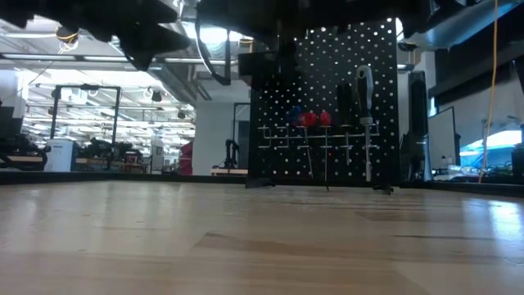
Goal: Hang tools onto peg board
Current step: Hang the eye glasses on the black pegboard
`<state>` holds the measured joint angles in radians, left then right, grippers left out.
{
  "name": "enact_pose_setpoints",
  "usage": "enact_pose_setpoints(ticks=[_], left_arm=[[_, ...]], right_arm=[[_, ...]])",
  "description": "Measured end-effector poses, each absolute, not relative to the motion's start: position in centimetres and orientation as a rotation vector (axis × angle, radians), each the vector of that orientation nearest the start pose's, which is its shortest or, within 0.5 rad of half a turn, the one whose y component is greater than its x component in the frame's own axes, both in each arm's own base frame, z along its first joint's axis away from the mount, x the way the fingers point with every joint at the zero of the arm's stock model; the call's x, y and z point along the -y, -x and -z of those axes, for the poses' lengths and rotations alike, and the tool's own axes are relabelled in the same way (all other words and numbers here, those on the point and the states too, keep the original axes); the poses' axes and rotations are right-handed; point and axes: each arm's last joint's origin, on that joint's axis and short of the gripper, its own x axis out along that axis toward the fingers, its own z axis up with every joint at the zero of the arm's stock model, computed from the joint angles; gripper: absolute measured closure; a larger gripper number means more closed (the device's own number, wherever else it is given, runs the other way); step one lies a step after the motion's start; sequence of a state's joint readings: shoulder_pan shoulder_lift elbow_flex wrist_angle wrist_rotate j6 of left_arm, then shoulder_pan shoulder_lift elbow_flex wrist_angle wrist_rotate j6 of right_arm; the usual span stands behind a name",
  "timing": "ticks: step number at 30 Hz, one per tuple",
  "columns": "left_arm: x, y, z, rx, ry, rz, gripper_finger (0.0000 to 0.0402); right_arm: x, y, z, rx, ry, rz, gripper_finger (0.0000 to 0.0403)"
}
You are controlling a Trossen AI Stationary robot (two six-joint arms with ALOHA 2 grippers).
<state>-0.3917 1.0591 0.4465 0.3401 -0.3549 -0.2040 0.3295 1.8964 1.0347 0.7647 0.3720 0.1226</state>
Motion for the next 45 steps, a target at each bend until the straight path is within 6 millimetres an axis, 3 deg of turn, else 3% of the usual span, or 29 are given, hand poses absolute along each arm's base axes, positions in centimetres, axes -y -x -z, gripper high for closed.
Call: enact_pose_setpoints(ticks=[6, 18, 23, 31, 38, 45], left_arm=[[7.0, -21.5, -20.8, -0.203, 0.105, 0.007, 0.0196], [8.2, -24.5, -20.0, -0.22, 0.054, 0.09, 0.0199], [8.2, -25.0, -20.2, -0.214, 0.013, 0.091, 0.0243], [8.1, -25.0, -20.1, -0.228, -0.056, 0.102, 0.0383], [7.9, -24.7, -19.9, -0.282, -0.059, 0.09, 0.039], [5.4, -23.9, -19.4, -0.427, -0.093, 0.003, 0.0394]], right_arm=[[-11.7, -38.7, -20.1, -0.06, -0.101, 0.034, 0.0372], [-11.8, -38.7, -20.3, -0.042, -0.107, 0.031, 0.0372], [-11.8, -38.7, -20.2, -0.045, -0.107, 0.031, 0.0372], [-11.8, -38.7, -20.1, -0.049, -0.171, 0.028, 0.0371], [-11.8, -38.1, -20.8, -0.105, -0.159, 0.043, 0.033], [-12.6, -34.0, -24.2, -0.358, -0.12, -0.013, 0.0287]])
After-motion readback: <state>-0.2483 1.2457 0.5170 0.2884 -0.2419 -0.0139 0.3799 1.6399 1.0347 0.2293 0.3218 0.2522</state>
